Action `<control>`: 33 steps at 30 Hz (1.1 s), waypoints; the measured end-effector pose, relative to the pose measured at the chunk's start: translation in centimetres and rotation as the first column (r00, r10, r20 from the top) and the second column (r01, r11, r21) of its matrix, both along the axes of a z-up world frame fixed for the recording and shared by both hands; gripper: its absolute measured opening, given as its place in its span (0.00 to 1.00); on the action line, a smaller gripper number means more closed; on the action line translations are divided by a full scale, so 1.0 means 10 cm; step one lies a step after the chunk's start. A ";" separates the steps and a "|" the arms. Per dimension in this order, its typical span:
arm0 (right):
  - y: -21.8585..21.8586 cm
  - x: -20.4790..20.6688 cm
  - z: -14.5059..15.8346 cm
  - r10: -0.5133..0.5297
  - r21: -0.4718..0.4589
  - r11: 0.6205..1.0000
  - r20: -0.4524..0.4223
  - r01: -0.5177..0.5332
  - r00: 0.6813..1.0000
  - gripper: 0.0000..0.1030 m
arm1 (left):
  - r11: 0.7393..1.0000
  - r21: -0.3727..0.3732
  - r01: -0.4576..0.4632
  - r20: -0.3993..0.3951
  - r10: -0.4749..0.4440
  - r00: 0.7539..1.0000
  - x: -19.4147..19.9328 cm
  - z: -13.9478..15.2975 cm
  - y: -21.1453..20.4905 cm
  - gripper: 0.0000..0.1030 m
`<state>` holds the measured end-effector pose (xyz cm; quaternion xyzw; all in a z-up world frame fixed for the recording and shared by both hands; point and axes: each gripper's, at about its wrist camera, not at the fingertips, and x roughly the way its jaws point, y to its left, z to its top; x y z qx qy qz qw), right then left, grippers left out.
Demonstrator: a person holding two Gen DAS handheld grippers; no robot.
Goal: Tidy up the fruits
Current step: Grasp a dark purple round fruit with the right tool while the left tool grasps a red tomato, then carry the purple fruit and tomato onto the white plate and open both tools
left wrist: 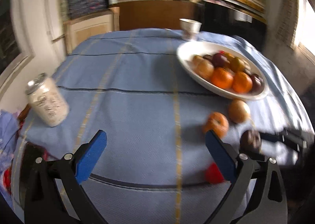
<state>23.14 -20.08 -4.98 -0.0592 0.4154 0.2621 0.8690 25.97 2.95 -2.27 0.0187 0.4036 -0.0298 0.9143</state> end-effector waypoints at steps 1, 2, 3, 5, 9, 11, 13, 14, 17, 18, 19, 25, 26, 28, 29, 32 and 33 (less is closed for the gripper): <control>-0.07 0.02 0.04 -0.028 0.014 0.999 0.005 0.028 1.000 0.42 | 0.998 -0.008 0.058 -0.009 -0.058 0.998 -0.03 -0.01 -0.06 0.96; -0.12 0.04 0.07 -0.046 0.025 0.999 0.008 0.046 0.999 0.42 | 0.996 -0.012 0.089 -0.012 -0.089 0.996 -0.05 -0.02 -0.10 0.95; -0.16 0.06 0.09 -0.060 0.038 0.998 0.007 0.059 0.998 0.42 | 0.990 -0.015 0.140 -0.011 -0.140 0.990 -0.10 -0.02 -0.17 0.95; -0.24 0.09 0.11 -0.083 0.064 0.994 -0.004 0.083 0.997 0.41 | 0.979 -0.008 0.203 -0.005 -0.203 0.979 -0.17 -0.04 -0.28 0.95; -0.29 0.10 0.11 -0.097 0.069 0.993 -0.018 0.098 0.995 0.41 | 0.955 0.005 0.296 -0.017 -0.296 0.955 -0.27 -0.09 -0.47 0.70; -0.28 0.11 0.09 -0.096 0.066 0.993 -0.025 0.098 0.995 0.42 | 0.953 0.027 0.301 -0.027 -0.300 0.953 -0.25 -0.14 -0.52 0.63; -0.27 0.09 0.07 -0.096 0.058 0.994 -0.027 0.097 0.995 0.42 | 0.953 0.054 0.298 -0.033 -0.297 0.954 -0.24 -0.18 -0.56 0.60; -0.27 0.10 0.07 -0.095 0.057 0.994 -0.029 0.097 0.995 0.42 | 0.953 0.055 0.299 -0.033 -0.298 0.954 -0.24 -0.19 -0.56 0.58; -0.28 0.10 0.06 -0.096 0.058 0.993 -0.036 0.098 0.995 0.42 | 0.950 0.050 0.308 -0.047 -0.306 0.951 -0.22 -0.23 -0.57 0.50; -0.28 0.09 0.06 -0.097 0.058 0.993 -0.037 0.099 0.995 0.42 | 0.949 0.052 0.312 -0.050 -0.309 0.950 -0.22 -0.23 -0.58 0.48; -0.28 0.09 0.06 -0.098 0.058 0.993 -0.038 0.100 0.994 0.42 | 0.947 0.054 0.316 -0.052 -0.314 0.948 -0.22 -0.24 -0.59 0.46; -0.29 0.10 0.03 -0.106 0.051 0.993 -0.046 0.109 0.993 0.42 | 0.931 0.092 0.352 -0.066 -0.347 0.935 -0.26 -0.30 -0.68 0.39; -0.29 0.11 0.03 -0.109 0.050 0.993 -0.047 0.111 0.993 0.42 | 0.929 0.099 0.358 -0.069 -0.352 0.933 -0.26 -0.31 -0.69 0.38; -0.30 0.11 0.02 -0.111 0.049 0.992 -0.048 0.113 0.993 0.42 | 0.927 0.114 0.358 -0.069 -0.352 0.934 -0.27 -0.32 -0.71 0.37; -0.30 0.11 0.03 -0.113 0.050 0.992 -0.047 0.115 0.993 0.42 | 0.927 0.115 0.357 -0.069 -0.351 0.934 -0.27 -0.33 -0.71 0.36; -0.30 0.11 0.03 -0.118 0.047 0.992 -0.045 0.120 0.992 0.42 | 0.931 0.111 0.347 -0.074 -0.341 0.937 -0.24 -0.34 -0.69 0.31; -0.31 0.11 0.02 -0.120 0.048 0.991 -0.045 0.122 0.992 0.42 | 0.932 0.108 0.347 -0.075 -0.340 0.937 -0.24 -0.34 -0.69 0.31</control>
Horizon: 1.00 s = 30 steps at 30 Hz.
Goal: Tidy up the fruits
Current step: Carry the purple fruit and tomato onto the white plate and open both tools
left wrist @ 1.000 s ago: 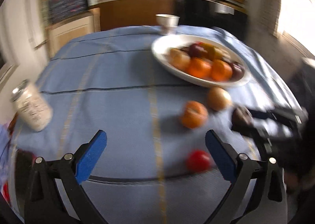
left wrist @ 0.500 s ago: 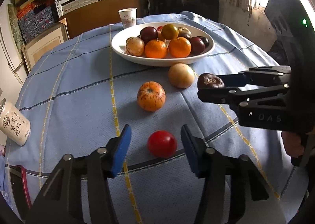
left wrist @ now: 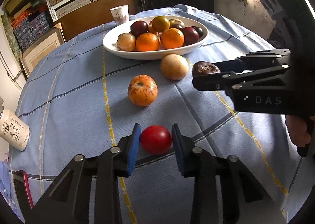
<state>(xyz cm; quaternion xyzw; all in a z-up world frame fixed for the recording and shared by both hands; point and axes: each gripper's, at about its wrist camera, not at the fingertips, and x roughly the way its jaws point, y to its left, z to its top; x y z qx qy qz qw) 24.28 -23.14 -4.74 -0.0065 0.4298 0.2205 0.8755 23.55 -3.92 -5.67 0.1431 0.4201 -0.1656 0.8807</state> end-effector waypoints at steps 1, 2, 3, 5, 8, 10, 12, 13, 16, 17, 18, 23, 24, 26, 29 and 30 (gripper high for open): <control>0.00 0.00 0.00 -0.002 0.001 1.000 0.000 0.002 1.000 0.42 | 1.000 -0.001 0.000 0.000 0.000 1.000 0.00 0.00 0.00 0.31; -0.01 0.00 0.00 -0.003 0.001 1.000 0.000 0.003 1.000 0.42 | 1.000 0.000 0.000 0.002 0.000 1.000 0.00 0.00 0.00 0.30; -0.01 0.01 0.00 -0.004 0.001 1.000 0.000 0.004 1.000 0.42 | 1.000 0.002 0.000 0.003 0.000 1.000 -0.01 0.00 0.00 0.30; -0.02 0.01 0.00 -0.005 0.001 1.000 0.001 0.005 1.000 0.42 | 1.000 0.006 0.001 0.006 -0.001 1.000 -0.01 0.00 -0.01 0.30; -0.02 0.01 0.01 -0.007 0.004 1.000 0.002 0.007 1.000 0.42 | 1.000 -0.006 -0.003 0.007 0.003 1.000 -0.01 0.01 0.01 0.30; -0.05 0.00 0.04 -0.006 0.016 1.000 0.010 0.006 1.000 0.42 | 0.999 -0.036 -0.007 0.005 0.007 1.000 -0.01 0.05 0.04 0.30; -0.08 -0.01 0.09 -0.006 0.034 0.999 0.030 0.005 1.000 0.42 | 0.996 -0.092 -0.015 0.003 0.015 1.000 0.02 0.13 0.11 0.30; -0.12 0.00 0.13 -0.017 0.049 0.999 0.052 0.014 0.999 0.42 | 0.993 -0.113 -0.022 0.010 0.023 1.000 0.03 0.19 0.14 0.30; -0.25 0.07 0.27 -0.070 0.110 0.992 0.109 0.058 0.992 0.41 | 0.988 -0.154 -0.033 0.040 0.039 0.998 0.18 0.41 0.19 0.30; -0.29 0.11 0.31 -0.094 0.124 0.989 0.126 0.079 0.988 0.41 | 0.987 -0.155 -0.036 0.057 0.046 0.997 0.28 0.49 0.18 0.30; -0.34 0.18 0.35 -0.132 0.136 0.984 0.152 0.112 0.980 0.41 | 0.987 -0.157 -0.039 0.070 0.050 0.996 0.39 0.56 0.17 0.30; -0.57 0.67 0.39 -0.246 0.171 0.961 0.172 0.217 0.954 0.41 | 0.982 -0.163 -0.092 0.072 0.105 0.992 1.15 0.72 0.04 0.30; -0.61 0.74 0.38 -0.260 0.180 0.956 0.167 0.230 0.951 0.41 | 0.981 -0.161 -0.109 0.071 0.122 0.990 1.32 0.72 0.00 0.30; -0.67 0.93 0.34 -0.284 0.184 0.950 0.165 0.253 0.945 0.41 | 0.979 -0.159 -0.125 0.071 0.137 0.988 1.56 0.73 -0.08 0.30; -0.69 1.13 0.30 -0.289 0.187 0.948 0.164 0.257 0.943 0.42 | 0.985 -0.096 -0.144 0.094 0.153 0.984 1.88 0.71 -0.23 0.30; -0.69 1.18 0.29 -0.289 0.180 0.949 0.167 0.259 0.943 0.42 | 0.985 -0.076 -0.156 0.092 0.163 0.982 1.97 0.69 -0.27 0.32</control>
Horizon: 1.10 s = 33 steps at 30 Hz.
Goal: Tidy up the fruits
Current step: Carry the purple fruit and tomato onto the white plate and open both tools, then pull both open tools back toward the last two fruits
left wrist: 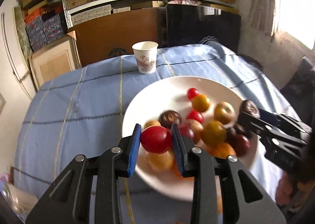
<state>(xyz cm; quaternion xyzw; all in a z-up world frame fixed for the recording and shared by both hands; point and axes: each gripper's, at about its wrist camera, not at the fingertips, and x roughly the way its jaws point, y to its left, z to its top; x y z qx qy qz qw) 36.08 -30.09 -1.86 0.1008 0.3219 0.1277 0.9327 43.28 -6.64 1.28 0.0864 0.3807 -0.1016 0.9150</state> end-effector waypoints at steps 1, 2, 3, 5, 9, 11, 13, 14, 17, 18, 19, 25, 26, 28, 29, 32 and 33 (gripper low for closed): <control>0.01 0.06 -0.01 -0.008 -0.010 1.000 0.004 0.008 1.000 0.43 | 1.000 0.013 -0.017 -0.006 0.017 1.000 0.07 -0.01 -0.02 0.52; 0.01 0.09 -0.01 -0.013 -0.010 1.000 0.006 0.013 1.000 0.47 | 0.999 0.023 -0.034 -0.007 0.034 0.999 0.11 -0.01 -0.02 0.66; 0.00 0.11 -0.01 -0.014 -0.002 1.000 0.007 0.014 1.000 0.56 | 0.998 0.030 -0.060 0.013 0.060 0.998 0.12 0.02 -0.02 0.82; -0.03 0.10 0.04 -0.022 0.017 1.000 0.020 0.021 1.000 0.58 | 0.996 0.044 -0.072 0.068 0.069 0.995 0.03 0.09 0.00 0.83; -0.06 -0.03 0.17 -0.017 0.036 0.999 0.043 0.016 0.999 0.59 | 0.995 0.050 -0.088 0.099 0.083 0.992 -0.22 0.22 0.06 0.86; -0.05 -0.13 0.23 -0.009 0.048 0.999 0.053 0.006 0.999 0.59 | 0.993 0.054 -0.104 0.123 0.097 0.988 -0.40 0.26 0.11 0.88; -0.03 -0.27 0.25 0.001 0.053 0.999 0.058 -0.004 0.998 0.59 | 0.990 0.063 -0.123 0.142 0.113 0.983 -0.60 0.29 0.18 0.92; -0.02 -0.33 0.26 0.007 0.055 0.998 0.058 -0.010 0.998 0.59 | 0.989 0.061 -0.134 0.146 0.124 0.981 -0.70 0.29 0.22 0.93; 0.04 -0.57 0.24 0.035 0.040 0.998 0.062 -0.038 0.997 0.61 | 0.986 -0.013 -0.164 0.120 0.164 0.979 -1.09 0.18 0.46 0.95; 0.07 -0.64 0.23 0.046 0.033 0.998 0.062 -0.048 0.997 0.63 | 0.985 -0.046 -0.168 0.107 0.172 0.979 -1.19 0.10 0.54 0.95; 0.10 -0.73 0.20 0.060 0.028 0.998 0.057 -0.062 0.997 0.65 | 0.982 -0.066 -0.176 0.098 0.182 0.978 -1.28 0.03 0.61 0.95; 0.42 -1.01 -0.09 0.166 -0.019 0.986 -0.049 -0.167 0.985 0.66 | 0.962 -0.018 -0.273 -0.020 0.272 0.962 -1.51 -0.36 0.88 0.95; 0.50 -1.04 -0.12 0.179 -0.050 0.982 -0.058 -0.182 0.982 0.66 | 0.960 -0.011 -0.279 -0.017 0.279 0.960 -1.53 -0.36 0.90 0.95; 0.64 -1.09 -0.16 0.197 -0.122 0.971 -0.067 -0.204 0.978 0.66 | 0.952 -0.004 -0.307 0.004 0.307 0.952 -1.58 -0.33 0.93 0.95; 0.70 -1.11 -0.18 0.203 -0.156 0.965 -0.065 -0.211 0.977 0.66 | 0.950 -0.005 -0.312 0.009 0.312 0.950 -1.60 -0.31 0.95 0.95; 0.80 -1.11 -0.25 0.221 -0.202 0.951 -0.079 -0.233 0.972 0.66 | 0.943 0.011 -0.334 0.015 0.334 0.943 -1.62 -0.30 0.98 0.95; 0.80 -1.09 -0.26 0.221 -0.202 0.951 -0.083 -0.233 0.972 0.66 | 0.942 0.013 -0.335 0.007 0.335 0.942 -1.62 -0.30 0.99 0.95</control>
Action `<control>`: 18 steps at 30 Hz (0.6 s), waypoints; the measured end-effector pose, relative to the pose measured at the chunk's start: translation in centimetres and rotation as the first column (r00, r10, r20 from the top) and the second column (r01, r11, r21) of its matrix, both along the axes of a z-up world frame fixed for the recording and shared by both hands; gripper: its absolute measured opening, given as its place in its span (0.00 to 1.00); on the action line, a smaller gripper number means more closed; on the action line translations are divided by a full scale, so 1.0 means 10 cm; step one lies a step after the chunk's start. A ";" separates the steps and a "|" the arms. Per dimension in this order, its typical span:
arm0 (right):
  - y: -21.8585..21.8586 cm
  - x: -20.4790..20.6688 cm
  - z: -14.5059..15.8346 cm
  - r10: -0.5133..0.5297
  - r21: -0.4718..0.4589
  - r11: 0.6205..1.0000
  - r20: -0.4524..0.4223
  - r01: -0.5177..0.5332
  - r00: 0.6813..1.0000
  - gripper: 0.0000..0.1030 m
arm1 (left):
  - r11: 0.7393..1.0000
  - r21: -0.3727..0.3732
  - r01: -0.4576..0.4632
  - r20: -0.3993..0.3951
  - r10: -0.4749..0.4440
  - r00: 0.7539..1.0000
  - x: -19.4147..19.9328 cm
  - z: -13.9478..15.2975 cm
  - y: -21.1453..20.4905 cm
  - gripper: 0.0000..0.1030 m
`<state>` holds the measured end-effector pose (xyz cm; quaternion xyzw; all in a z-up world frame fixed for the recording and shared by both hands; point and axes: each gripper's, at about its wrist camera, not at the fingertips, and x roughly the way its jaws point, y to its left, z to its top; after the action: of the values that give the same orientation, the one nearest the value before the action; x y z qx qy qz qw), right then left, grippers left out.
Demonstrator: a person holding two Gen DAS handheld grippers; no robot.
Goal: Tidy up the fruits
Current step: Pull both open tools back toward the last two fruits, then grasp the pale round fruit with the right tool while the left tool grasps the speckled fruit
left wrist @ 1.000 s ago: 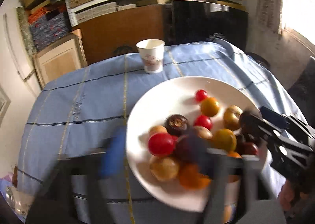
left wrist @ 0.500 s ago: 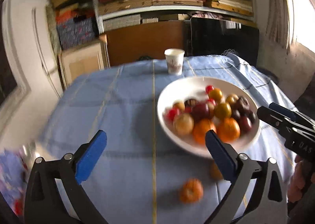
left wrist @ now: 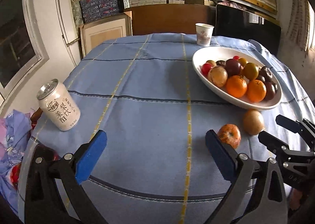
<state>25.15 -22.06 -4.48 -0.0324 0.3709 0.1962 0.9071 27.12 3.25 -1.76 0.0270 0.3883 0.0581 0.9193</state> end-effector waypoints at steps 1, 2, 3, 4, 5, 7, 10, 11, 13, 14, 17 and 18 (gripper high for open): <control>0.00 0.01 -0.01 -0.003 0.002 1.000 -0.006 0.003 1.000 0.66 | 1.000 -0.003 0.001 -0.006 -0.001 1.000 0.00 0.00 0.00 0.95; 0.00 0.05 -0.02 -0.004 0.006 1.000 -0.012 0.004 1.000 0.66 | 1.000 -0.007 0.002 -0.010 -0.002 1.000 0.00 0.01 0.00 0.95; -0.01 0.07 -0.03 -0.006 0.010 1.000 -0.016 0.006 1.000 0.66 | 1.000 -0.011 0.004 -0.014 -0.004 1.000 -0.01 0.01 0.01 0.95; 0.00 0.10 -0.03 -0.011 0.011 1.000 -0.021 0.011 1.000 0.66 | 1.000 -0.009 0.004 -0.016 -0.005 1.000 0.00 0.00 0.00 0.95; 0.00 0.12 -0.04 -0.013 0.009 1.000 -0.024 0.014 1.000 0.66 | 1.000 -0.007 0.004 -0.013 -0.004 1.000 -0.01 0.01 0.00 0.95; 0.03 0.18 -0.05 -0.012 0.006 1.000 -0.035 0.013 0.999 0.66 | 1.000 -0.004 0.003 -0.009 -0.003 1.000 -0.01 0.01 0.00 0.95; 0.08 0.22 -0.08 -0.005 -0.001 1.000 -0.047 0.004 0.999 0.66 | 1.000 -0.006 -0.003 -0.004 0.003 1.000 -0.02 0.02 0.02 0.95; 0.10 0.23 -0.08 -0.004 -0.006 1.000 -0.048 0.004 0.999 0.66 | 1.000 -0.007 -0.004 -0.005 0.004 1.000 -0.02 0.02 0.02 0.95; 0.13 0.26 -0.08 -0.006 -0.012 1.000 -0.049 0.005 0.999 0.66 | 1.000 -0.009 -0.008 -0.008 0.008 1.000 -0.01 0.01 0.03 0.95; 0.14 0.27 -0.09 -0.006 -0.014 1.000 -0.051 0.005 0.999 0.66 | 1.000 -0.009 -0.011 -0.010 0.011 1.000 -0.01 0.01 0.04 0.95; 0.19 0.32 -0.12 -0.009 -0.024 1.000 -0.071 0.007 0.997 0.66 | 1.000 -0.015 -0.015 -0.011 0.015 1.000 -0.01 0.00 0.06 0.95; 0.21 0.34 -0.13 -0.010 -0.030 1.000 -0.077 0.008 0.997 0.65 | 1.000 -0.016 -0.016 -0.012 0.016 1.000 -0.01 0.00 0.06 0.95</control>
<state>28.56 -20.00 -5.83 -0.0365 0.4087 0.1876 0.8924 27.06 3.88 -1.73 0.0169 0.3943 0.0622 0.9167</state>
